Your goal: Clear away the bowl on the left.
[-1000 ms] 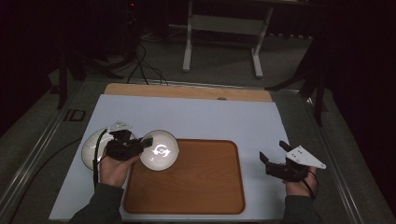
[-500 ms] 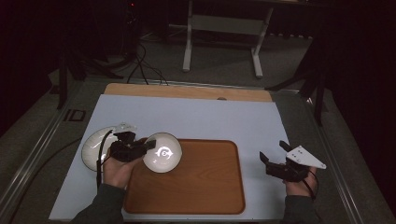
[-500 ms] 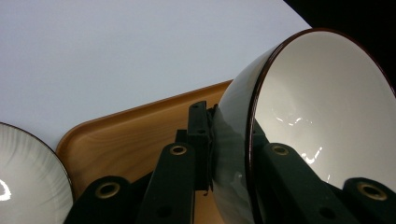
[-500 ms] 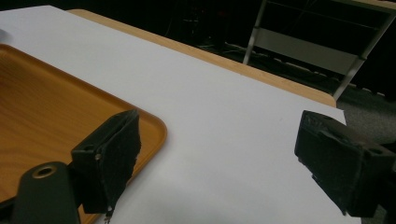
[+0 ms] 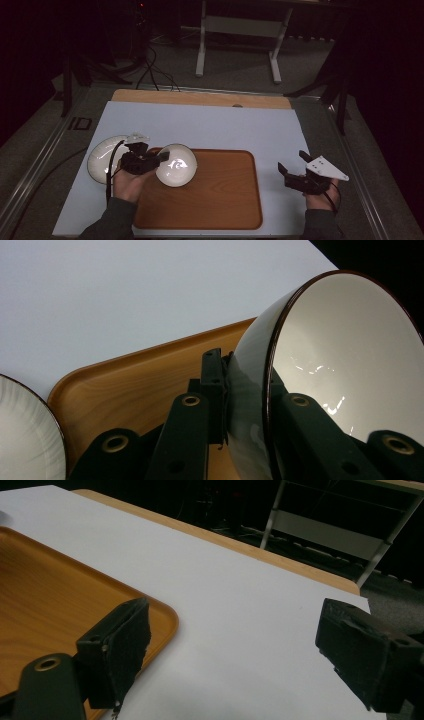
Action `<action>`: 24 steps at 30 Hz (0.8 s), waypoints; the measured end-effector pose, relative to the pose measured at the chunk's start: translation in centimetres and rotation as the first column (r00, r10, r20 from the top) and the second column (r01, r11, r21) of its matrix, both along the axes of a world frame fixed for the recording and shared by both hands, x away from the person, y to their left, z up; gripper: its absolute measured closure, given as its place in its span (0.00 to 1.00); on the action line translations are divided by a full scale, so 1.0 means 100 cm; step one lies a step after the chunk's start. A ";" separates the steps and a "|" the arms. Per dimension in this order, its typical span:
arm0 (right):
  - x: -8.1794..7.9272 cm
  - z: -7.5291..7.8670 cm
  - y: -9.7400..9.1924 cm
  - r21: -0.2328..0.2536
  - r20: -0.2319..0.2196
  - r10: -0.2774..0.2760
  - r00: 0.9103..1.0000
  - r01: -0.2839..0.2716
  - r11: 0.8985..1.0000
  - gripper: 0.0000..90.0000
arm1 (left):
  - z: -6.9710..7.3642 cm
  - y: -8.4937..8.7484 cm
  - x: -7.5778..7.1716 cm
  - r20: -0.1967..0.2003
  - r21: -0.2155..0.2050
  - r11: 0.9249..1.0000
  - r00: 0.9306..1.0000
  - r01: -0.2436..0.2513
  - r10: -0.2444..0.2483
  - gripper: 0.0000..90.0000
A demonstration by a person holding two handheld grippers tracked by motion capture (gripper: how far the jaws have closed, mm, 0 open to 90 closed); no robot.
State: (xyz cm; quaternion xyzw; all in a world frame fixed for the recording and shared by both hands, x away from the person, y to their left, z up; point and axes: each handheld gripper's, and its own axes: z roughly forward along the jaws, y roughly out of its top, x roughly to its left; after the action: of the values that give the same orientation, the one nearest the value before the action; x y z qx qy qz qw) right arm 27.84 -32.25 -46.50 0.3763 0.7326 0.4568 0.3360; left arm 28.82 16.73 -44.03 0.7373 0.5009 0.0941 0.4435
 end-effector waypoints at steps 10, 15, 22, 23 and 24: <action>0.000 0.000 -0.001 0.004 0.003 -0.001 1.000 0.001 1.000 0.15 | -0.003 -0.006 0.000 -0.012 0.009 1.000 1.000 0.011 -0.011 0.90; 0.000 0.000 -0.001 0.005 0.003 -0.001 1.000 0.001 1.000 0.15 | -0.006 -0.009 0.000 -0.020 0.015 1.000 1.000 0.020 -0.020 0.90; 0.000 0.000 -0.001 0.002 0.001 -0.002 1.000 0.002 1.000 0.15 | -0.010 -0.014 0.000 -0.027 0.018 0.999 0.999 0.029 -0.028 0.90; 0.000 0.000 -0.001 0.003 0.001 -0.001 1.000 0.001 1.000 0.15 | -0.010 -0.015 0.000 -0.030 0.022 0.999 0.999 0.032 -0.032 0.90; 0.000 0.000 -0.001 0.003 0.002 -0.001 1.000 0.001 1.000 0.15 | -0.011 -0.016 0.001 -0.033 0.022 0.999 0.999 0.035 -0.035 0.90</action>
State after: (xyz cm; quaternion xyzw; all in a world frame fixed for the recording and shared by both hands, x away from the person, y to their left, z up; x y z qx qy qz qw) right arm 27.79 -32.33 -46.47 0.3769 0.7314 0.4582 0.3363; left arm 28.87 15.13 -45.18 0.7523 0.4939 0.0798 0.4286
